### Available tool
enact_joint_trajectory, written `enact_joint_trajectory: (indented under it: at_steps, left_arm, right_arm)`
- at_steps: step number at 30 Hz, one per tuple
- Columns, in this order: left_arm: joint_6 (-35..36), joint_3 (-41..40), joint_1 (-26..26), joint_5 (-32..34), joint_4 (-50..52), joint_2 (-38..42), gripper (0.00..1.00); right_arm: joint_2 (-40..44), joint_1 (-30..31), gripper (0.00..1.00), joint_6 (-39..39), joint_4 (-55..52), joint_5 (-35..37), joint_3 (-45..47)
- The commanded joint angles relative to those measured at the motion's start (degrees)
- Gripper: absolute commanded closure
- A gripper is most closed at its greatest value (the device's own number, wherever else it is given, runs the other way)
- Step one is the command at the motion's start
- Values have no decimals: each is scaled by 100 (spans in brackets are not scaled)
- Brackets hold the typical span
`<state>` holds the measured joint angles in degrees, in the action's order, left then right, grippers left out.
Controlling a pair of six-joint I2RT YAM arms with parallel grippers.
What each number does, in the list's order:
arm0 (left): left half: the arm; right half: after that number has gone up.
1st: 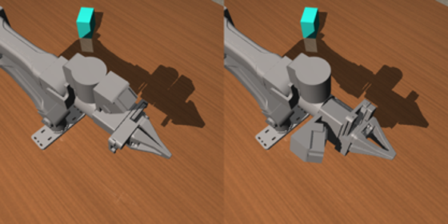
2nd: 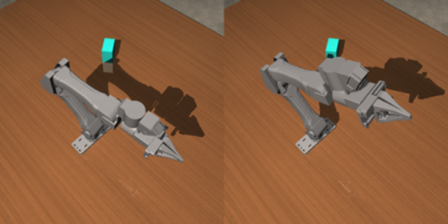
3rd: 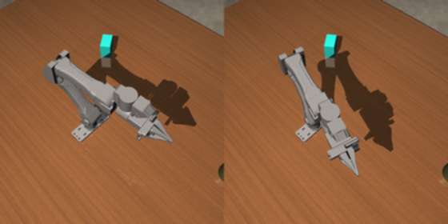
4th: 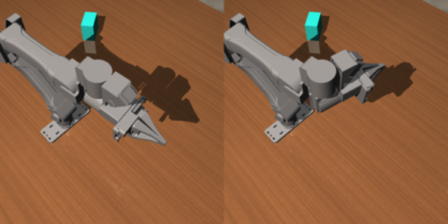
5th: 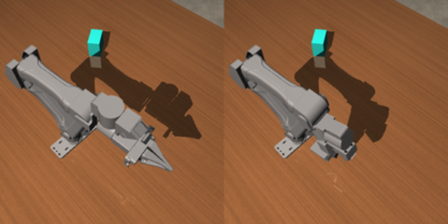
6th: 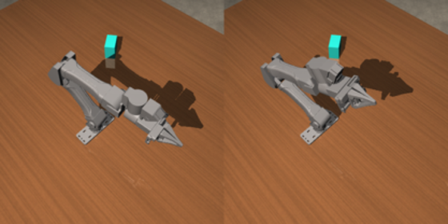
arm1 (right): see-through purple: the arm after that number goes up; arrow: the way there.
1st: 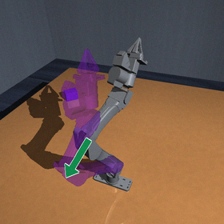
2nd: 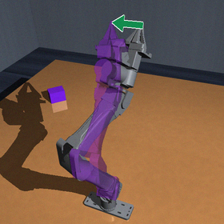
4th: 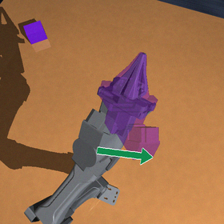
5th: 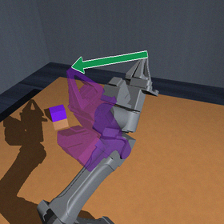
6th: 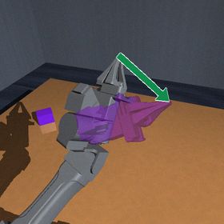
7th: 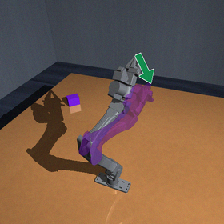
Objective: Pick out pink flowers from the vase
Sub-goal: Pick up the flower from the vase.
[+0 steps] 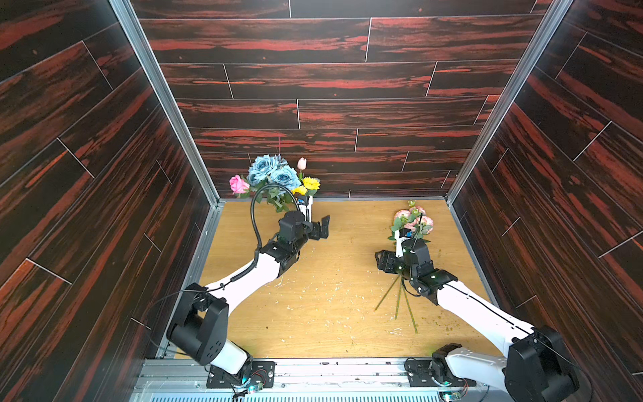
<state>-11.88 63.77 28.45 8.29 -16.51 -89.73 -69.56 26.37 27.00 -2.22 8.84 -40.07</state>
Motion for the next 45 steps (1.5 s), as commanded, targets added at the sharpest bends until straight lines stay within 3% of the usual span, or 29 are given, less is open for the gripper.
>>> enact_joint_trajectory:
  at_steps: [1, 5, 16, 18, 20, 24, 27, 39, 45]
  left_arm:
    - [-392, 1022, -32, 838, 424, -382, 0]
    - [-1013, 3200, -32, 1378, 2400, -1379, 0]
    - [-1425, 9482, -69, 1492, 6473, -4622, 1]
    - [-1550, 10125, -126, 1539, 6856, -4917, 1]
    - [-1708, 9943, -217, 1477, 6854, -4870, 1]
    - [-1825, 8572, -339, 1577, 6299, -4248, 1]
    - [-1751, 7998, -357, 1832, 6005, -3953, 1]
    - [-1200, 7529, -382, 1465, 5080, -3963, 3]
    - [-1004, 8007, -401, 1945, 5206, -4210, 3]
  right_arm:
    - [-121, 25, 26, 103, 178, -116, 53]
    - [-204, 26, 26, 93, 178, -106, 46]
    - [-402, 17, 26, 50, 178, 9, 35]
    - [-426, 22, 26, 46, 169, -9, 26]
    - [-452, 17, 26, 42, 178, -10, 27]
    - [-507, 17, 26, 33, 174, -53, 0]
    - [-553, 13, 26, 33, 187, -106, -11]
    - [-681, 17, 26, 13, 160, -207, -46]
    - [-703, 17, 26, 11, 178, -242, -53]
